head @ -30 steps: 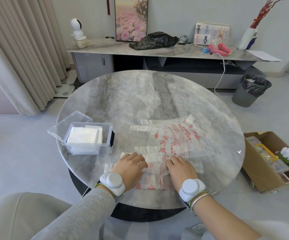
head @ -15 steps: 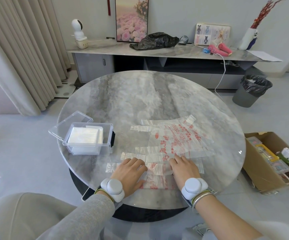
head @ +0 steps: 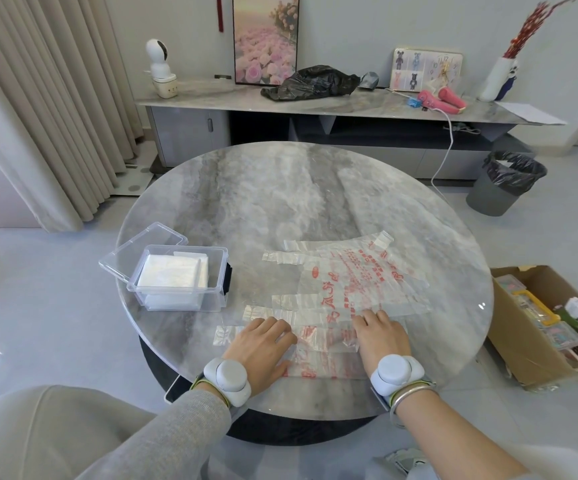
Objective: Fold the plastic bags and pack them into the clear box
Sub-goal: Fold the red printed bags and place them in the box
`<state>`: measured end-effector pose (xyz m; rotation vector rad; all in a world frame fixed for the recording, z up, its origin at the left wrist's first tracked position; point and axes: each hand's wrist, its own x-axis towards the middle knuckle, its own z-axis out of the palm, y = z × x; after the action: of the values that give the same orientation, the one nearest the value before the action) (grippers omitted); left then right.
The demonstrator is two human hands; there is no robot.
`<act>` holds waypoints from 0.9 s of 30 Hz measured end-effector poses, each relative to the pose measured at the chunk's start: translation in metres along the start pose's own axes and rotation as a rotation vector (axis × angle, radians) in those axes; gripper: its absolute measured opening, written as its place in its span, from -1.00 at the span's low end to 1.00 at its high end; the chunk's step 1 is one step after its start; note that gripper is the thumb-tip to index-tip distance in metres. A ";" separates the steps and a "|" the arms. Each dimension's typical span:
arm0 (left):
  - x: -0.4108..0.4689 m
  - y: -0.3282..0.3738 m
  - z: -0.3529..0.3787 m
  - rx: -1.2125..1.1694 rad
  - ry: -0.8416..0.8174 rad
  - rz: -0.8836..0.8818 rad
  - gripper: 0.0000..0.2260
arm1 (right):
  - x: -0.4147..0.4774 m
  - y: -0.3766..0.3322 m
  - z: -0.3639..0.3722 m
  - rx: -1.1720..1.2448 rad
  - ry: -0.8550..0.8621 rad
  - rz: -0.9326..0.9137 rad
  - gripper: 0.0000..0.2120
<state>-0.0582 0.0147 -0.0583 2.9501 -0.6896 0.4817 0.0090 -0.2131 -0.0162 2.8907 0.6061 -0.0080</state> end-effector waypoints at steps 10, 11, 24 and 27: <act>0.000 -0.001 0.001 -0.032 -0.003 -0.006 -0.71 | 0.001 0.005 -0.001 0.130 -0.045 -0.085 -0.70; 0.000 -0.001 0.001 -0.032 -0.005 -0.006 -0.71 | 0.000 0.003 -0.002 0.158 -0.038 -0.100 -0.71; 0.000 -0.001 0.001 -0.043 -0.012 -0.007 -0.70 | -0.010 -0.009 -0.010 0.258 0.063 -0.332 -0.71; 0.000 -0.001 0.001 -0.052 -0.008 -0.004 -0.71 | -0.007 -0.008 -0.010 0.165 0.151 -0.243 -0.62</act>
<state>-0.0573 0.0157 -0.0598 2.9056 -0.6856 0.4447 -0.0015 -0.2068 -0.0075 2.9728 1.0262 0.1343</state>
